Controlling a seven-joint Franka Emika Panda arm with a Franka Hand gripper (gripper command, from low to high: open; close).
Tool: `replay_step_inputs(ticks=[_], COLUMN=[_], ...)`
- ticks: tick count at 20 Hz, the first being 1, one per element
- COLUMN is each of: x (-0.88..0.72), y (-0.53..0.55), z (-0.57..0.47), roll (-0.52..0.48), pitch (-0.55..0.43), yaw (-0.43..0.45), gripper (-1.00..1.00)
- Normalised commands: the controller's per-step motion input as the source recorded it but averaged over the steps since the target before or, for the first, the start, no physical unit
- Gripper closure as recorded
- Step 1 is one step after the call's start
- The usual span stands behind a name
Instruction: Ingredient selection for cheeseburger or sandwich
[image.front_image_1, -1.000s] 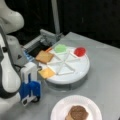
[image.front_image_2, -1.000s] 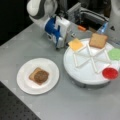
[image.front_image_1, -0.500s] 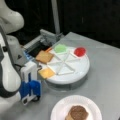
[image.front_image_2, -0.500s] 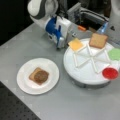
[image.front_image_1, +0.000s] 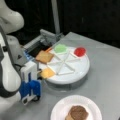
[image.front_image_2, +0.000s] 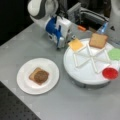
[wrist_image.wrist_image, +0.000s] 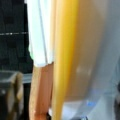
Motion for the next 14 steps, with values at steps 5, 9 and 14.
replay_step_inputs(ticks=[5, 9, 14], x=[-0.04, 0.00, 0.03], y=[0.13, 0.14, 0.12], z=[0.07, 0.06, 0.06], roll=[-0.090, -0.100, -0.095], pitch=[-0.074, -0.063, -0.047], yaw=[-0.056, -0.060, -0.052], gripper=[1.00, 1.00, 1.00])
